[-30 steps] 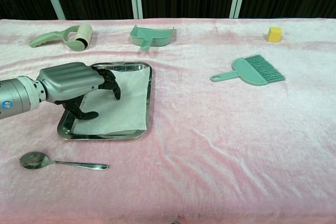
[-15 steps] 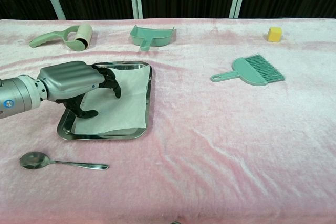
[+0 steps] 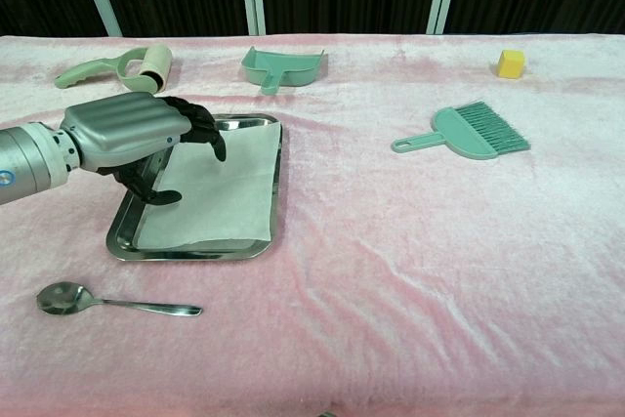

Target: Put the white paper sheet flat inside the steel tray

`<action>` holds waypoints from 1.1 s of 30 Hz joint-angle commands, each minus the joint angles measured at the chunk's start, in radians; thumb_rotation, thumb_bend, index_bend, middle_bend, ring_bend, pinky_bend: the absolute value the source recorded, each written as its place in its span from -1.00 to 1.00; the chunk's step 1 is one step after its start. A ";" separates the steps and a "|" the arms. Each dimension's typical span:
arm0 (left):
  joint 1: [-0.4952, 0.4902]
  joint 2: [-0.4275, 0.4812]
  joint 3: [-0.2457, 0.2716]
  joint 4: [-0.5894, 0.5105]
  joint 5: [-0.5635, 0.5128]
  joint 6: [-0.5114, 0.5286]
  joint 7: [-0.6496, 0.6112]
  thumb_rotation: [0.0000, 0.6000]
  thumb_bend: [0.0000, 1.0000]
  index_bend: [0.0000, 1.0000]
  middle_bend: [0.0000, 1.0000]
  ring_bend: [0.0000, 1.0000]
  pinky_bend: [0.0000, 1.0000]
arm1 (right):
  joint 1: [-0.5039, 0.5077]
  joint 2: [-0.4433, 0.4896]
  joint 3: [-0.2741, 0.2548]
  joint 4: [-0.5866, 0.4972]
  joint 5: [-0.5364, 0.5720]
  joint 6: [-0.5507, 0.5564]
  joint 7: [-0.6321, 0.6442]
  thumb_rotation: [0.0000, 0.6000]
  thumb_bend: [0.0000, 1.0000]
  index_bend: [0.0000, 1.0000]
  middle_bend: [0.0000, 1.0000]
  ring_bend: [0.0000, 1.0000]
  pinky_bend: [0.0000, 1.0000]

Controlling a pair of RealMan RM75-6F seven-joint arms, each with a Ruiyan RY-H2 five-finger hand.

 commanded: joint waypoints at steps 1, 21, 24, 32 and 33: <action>0.012 0.017 -0.014 -0.029 -0.013 0.024 0.021 1.00 -0.41 -0.48 -0.61 -0.83 -0.76 | 0.000 0.000 0.000 0.000 0.000 0.001 0.000 1.00 -0.50 -1.00 -0.98 -0.80 -0.70; 0.448 0.326 0.060 -0.362 -0.109 0.507 -0.011 1.00 -0.41 -0.65 -0.76 -0.97 -0.86 | -0.017 -0.041 -0.010 0.083 -0.199 0.128 -0.023 1.00 -0.49 -1.00 -0.99 -0.82 -0.70; 0.486 0.338 0.067 -0.345 -0.120 0.515 -0.095 1.00 -0.41 -0.68 -0.80 -1.00 -0.96 | -0.020 -0.051 -0.019 0.118 -0.276 0.161 -0.007 1.00 -0.50 -1.00 -1.00 -0.82 -0.70; 0.529 0.368 0.032 -0.336 -0.136 0.540 -0.177 1.00 -0.41 -0.71 -0.82 -1.00 -0.99 | -0.031 -0.090 -0.027 0.209 -0.412 0.251 0.035 1.00 -0.50 -1.00 -1.00 -0.82 -0.70; 0.532 0.367 0.028 -0.334 -0.138 0.541 -0.183 1.00 -0.41 -0.71 -0.82 -1.00 -0.99 | -0.032 -0.093 -0.025 0.212 -0.415 0.257 0.040 1.00 -0.50 -1.00 -1.00 -0.82 -0.70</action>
